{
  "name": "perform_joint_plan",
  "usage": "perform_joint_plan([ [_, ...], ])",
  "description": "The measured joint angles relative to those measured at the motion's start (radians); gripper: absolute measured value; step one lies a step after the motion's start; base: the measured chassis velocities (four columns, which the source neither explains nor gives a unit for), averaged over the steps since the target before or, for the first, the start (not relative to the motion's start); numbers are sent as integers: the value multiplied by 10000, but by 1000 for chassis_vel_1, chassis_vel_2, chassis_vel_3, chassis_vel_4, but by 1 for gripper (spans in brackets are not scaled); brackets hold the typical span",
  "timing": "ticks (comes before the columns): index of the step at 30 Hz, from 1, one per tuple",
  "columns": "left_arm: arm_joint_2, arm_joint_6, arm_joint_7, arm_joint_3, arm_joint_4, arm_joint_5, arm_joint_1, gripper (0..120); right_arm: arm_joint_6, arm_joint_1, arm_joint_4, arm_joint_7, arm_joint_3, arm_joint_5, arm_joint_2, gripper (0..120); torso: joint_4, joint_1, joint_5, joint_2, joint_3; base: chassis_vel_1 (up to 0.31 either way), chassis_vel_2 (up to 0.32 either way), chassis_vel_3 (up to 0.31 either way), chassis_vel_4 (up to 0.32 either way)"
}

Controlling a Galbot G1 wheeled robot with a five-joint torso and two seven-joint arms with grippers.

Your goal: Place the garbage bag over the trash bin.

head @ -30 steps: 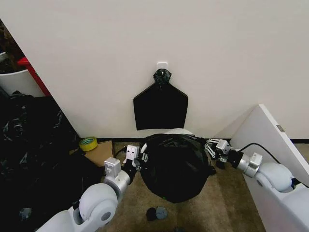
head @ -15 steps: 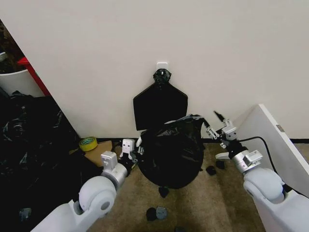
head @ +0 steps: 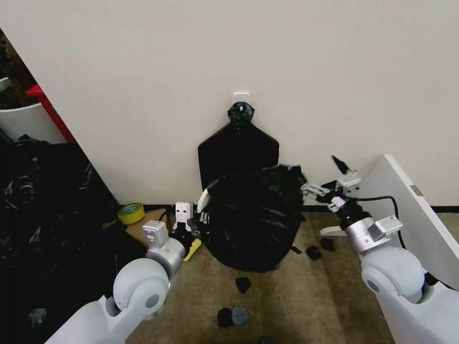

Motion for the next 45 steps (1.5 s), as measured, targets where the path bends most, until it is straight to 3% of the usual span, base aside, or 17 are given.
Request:
perform_joint_plan([
  [4, -36, 6, 6, -12, 3, 67, 76, 0, 259, 14, -268, -494, 157, -875, 4, 100, 0, 0, 1, 0, 0, 0, 0, 0, 0],
  [6, -56, -2, 9, -33, 22, 75, 74, 0, 168, 14, -253, -311, 179, -842, 3, 100, -1, 0, 1, 0, 0, 0, 0, 0, 0],
  [8, -148, -34, -21, -118, 145, 72, 18, 0, -399, -1, 82, 721, 174, -287, 34, 100, -2, 0, 2, 0, 1, 0, 0, 0, 0],
  [12, -411, -121, -100, -268, 373, -46, -113, 0, -1431, -200, 1445, 2784, 87, 1145, 155, 100, 1, 0, 0, 0, 0, 0, 0, 0, 0],
  [16, -538, -129, -126, -281, 425, -101, -149, 0, -1765, -563, 2534, 3237, -42, 1622, 213, 100, -1, 0, 0, 0, 0, 0, 0, 0, 0],
  [19, -668, -152, -136, -296, 440, -125, -208, 0, -2556, -1007, 3809, 3368, -755, 1969, 314, 100, -3, 0, -2, 0, -1, 0, 0, 0, 0],
  [24, -841, -203, -141, -352, 468, -191, -272, 0, -3547, -860, 4041, 3437, -2120, 1553, 369, 86, -1, 0, 0, 0, 0, 0, 0, 0, 0],
  [30, -1270, -337, -143, -380, 568, -256, -195, 0, -4054, -135, 3504, 3644, -3675, 825, 605, 65, 0, 0, 0, 0, 0, 0, 0, 0, 0],
  [35, -1626, -468, -191, -283, 465, -139, 280, 0, -5569, 1040, 3158, 4796, -4960, 283, 1170, 43, 1, 0, 0, 0, 0, 0, 0, 0, 0],
  [45, -1666, -610, -255, -163, 318, -5, 592, 0, -7873, 2457, 2428, 6673, -6096, 334, 1946, 11, 0, 0, 0, 0, 0, 0, 0, 0, 0],
])
